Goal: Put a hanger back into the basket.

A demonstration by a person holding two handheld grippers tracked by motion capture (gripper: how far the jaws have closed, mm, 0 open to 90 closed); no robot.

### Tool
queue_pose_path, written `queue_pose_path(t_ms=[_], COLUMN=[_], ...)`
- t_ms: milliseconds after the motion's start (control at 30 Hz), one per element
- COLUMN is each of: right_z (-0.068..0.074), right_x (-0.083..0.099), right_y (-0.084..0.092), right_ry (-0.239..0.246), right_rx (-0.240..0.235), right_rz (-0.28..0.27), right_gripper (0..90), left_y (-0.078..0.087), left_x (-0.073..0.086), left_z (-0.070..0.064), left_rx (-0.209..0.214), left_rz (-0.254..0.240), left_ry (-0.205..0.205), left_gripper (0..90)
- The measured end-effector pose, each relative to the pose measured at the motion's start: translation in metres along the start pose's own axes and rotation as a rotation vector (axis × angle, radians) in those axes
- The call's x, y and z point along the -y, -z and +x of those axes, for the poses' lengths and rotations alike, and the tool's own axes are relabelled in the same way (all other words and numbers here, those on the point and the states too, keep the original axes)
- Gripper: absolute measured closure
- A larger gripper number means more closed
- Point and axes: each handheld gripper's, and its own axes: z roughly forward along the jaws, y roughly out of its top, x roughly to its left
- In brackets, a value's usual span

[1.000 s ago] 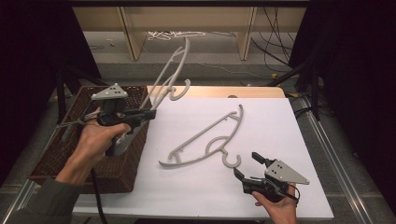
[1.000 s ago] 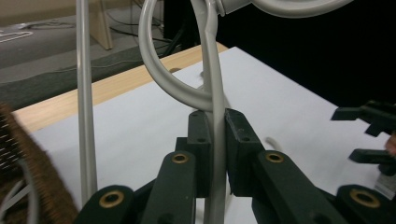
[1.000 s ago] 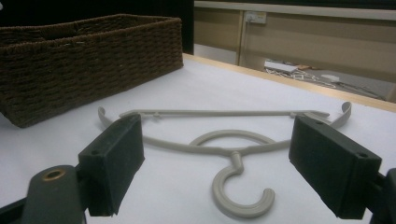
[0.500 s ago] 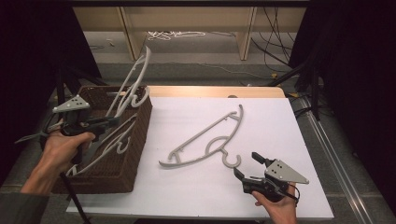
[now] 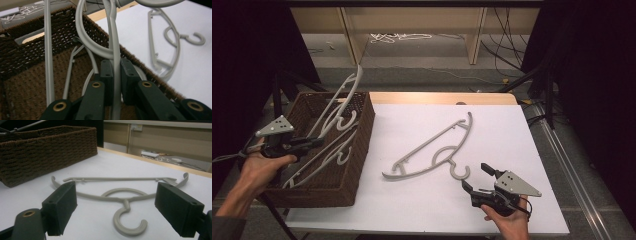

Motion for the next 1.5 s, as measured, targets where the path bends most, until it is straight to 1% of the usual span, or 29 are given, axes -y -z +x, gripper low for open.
queue_pose_path(t_ms=[67, 100, 133, 200, 267, 367, 500, 533, 567, 600, 633, 700, 733, 767, 800, 867, 900, 933, 1000, 1033, 1067, 1100, 1167, 1267, 1300, 1333, 1400, 1433, 1500], right_z=[0.0, 0.0, 0.0, 0.0, 0.0, 0.0, 0.0, 0.0, 0.0, 0.0, 0.0, -0.001, -0.001, -0.001, -0.001, -0.001, -0.001, -0.002, -0.001, 0.0, 0.0, 0.0, 0.001, 0.0, 0.0, 0.0, 0.0, 0.0, 0.0], right_x=[0.0, 0.0, 0.0, 0.0, 0.0, 0.0, 0.0, 0.0, 0.0, 0.0, 0.0, 0.0, 0.001, 0.001, 0.0, 0.0, 0.001, 0.0, 0.0, 0.0, 0.0, 0.001, 0.0, 0.001, 0.001, 0.001, 0.001, 0.001, 0.001], right_y=[0.001, 0.0, 0.001, 0.0, 0.0, 0.001, 0.0, 0.0, 0.0, 0.0, 0.0, 0.0, -0.001, -0.001, 0.0, 0.0, 0.0, 0.002, -0.001, -0.001, -0.001, -0.001, -0.001, -0.001, -0.001, -0.002, -0.001, -0.002, -0.002], right_ry=[0.004, -0.001, 0.006, 0.006, 0.006, 0.007, 0.002, 0.003, 0.002, 0.001, 0.003, 0.002, -0.006, -0.004, 0.003, 0.004, 0.001, 0.002, 0.0, -0.004, 0.002, -0.002, 0.003, 0.003, 0.0, -0.004, -0.004, -0.007, -0.006], right_rx=[0.003, -0.008, -0.001, 0.005, 0.005, 0.001, 0.012, 0.013, 0.014, 0.013, 0.013, 0.013, -0.003, -0.003, 0.013, 0.013, 0.013, 0.008, 0.008, 0.0, 0.007, -0.005, 0.001, -0.004, -0.003, -0.007, -0.006, -0.005, -0.007], right_rz=[0.013, 0.01, 0.018, 0.016, 0.014, 0.016, 0.009, 0.01, 0.01, 0.01, 0.007, 0.013, 0.006, 0.006, 0.012, 0.01, 0.012, 0.042, 0.009, 0.013, 0.017, 0.014, 0.02, 0.018, 0.017, 0.013, 0.013, 0.008, 0.01], right_gripper=[18.8, 18.8, 18.8, 18.7, 18.7, 18.7, 18.8, 18.8, 18.7, 18.8, 18.8, 18.8, 18.7, 18.8, 18.7, 18.7, 18.8, 18.7, 18.7, 18.7, 18.7, 18.7, 18.8, 18.7, 18.7, 18.8, 18.8, 18.7, 18.8], left_y=[0.001, 0.003, 0.004, 0.004, 0.005, 0.004, 0.003, 0.003, 0.004, 0.004, 0.005, 0.005, 0.005, 0.005, 0.004, 0.008, 0.008, 0.009, 0.007, 0.007, 0.005, 0.002, -0.003, -0.011, -0.013, -0.015, -0.014, -0.015, -0.017], left_x=[0.004, 0.006, 0.008, 0.012, 0.015, 0.019, 0.021, 0.021, 0.02, 0.021, 0.021, 0.021, 0.022, 0.022, 0.023, 0.024, 0.025, 0.027, 0.029, 0.029, 0.029, 0.029, 0.027, 0.025, 0.024, 0.025, 0.027, 0.029, 0.03], left_z=[0.003, 0.004, 0.006, 0.006, 0.008, 0.009, 0.012, 0.013, 0.016, 0.017, 0.019, 0.02, 0.02, 0.019, 0.016, 0.018, 0.018, 0.018, 0.017, 0.019, 0.02, 0.019, 0.021, 0.021, 0.021, 0.021, 0.025, 0.026, 0.027], left_rx=[-0.007, -0.004, 0.003, 0.003, 0.007, 0.002, 0.012, 0.003, 0.011, 0.01, 0.014, 0.022, 0.023, 0.027, 0.022, 0.033, 0.031, 0.028, 0.034, 0.042, 0.03, 0.021, 0.038, 0.053, 0.055, 0.051, 0.064, 0.065, 0.073], left_rz=[0.009, 0.022, 0.039, 0.063, 0.088, 0.113, 0.156, 0.175, 0.204, 0.202, 0.209, 0.21, 0.216, 0.227, 0.212, 0.237, 0.23, 0.248, 0.245, 0.266, 0.264, 0.266, 0.284, 0.336, 0.346, 0.35, 0.388, 0.362, 0.36], left_ry=[-0.004, -0.013, -0.031, -0.034, -0.058, -0.054, -0.091, -0.097, -0.128, -0.113, -0.12, -0.106, -0.103, -0.104, -0.087, -0.123, -0.114, -0.118, -0.123, -0.137, -0.126, -0.113, -0.122, -0.139, -0.152, -0.15, -0.169, -0.143, -0.136], left_gripper=[81.7, 81.6, 81.7, 81.6, 81.6, 81.7, 81.6, 81.6, 81.6, 81.6, 81.6, 81.6, 81.6, 81.7, 81.7, 81.6, 81.6, 81.7, 81.6, 81.6, 81.6, 81.6, 81.6, 81.5, 81.5, 81.4, 81.3, 81.3, 81.2])
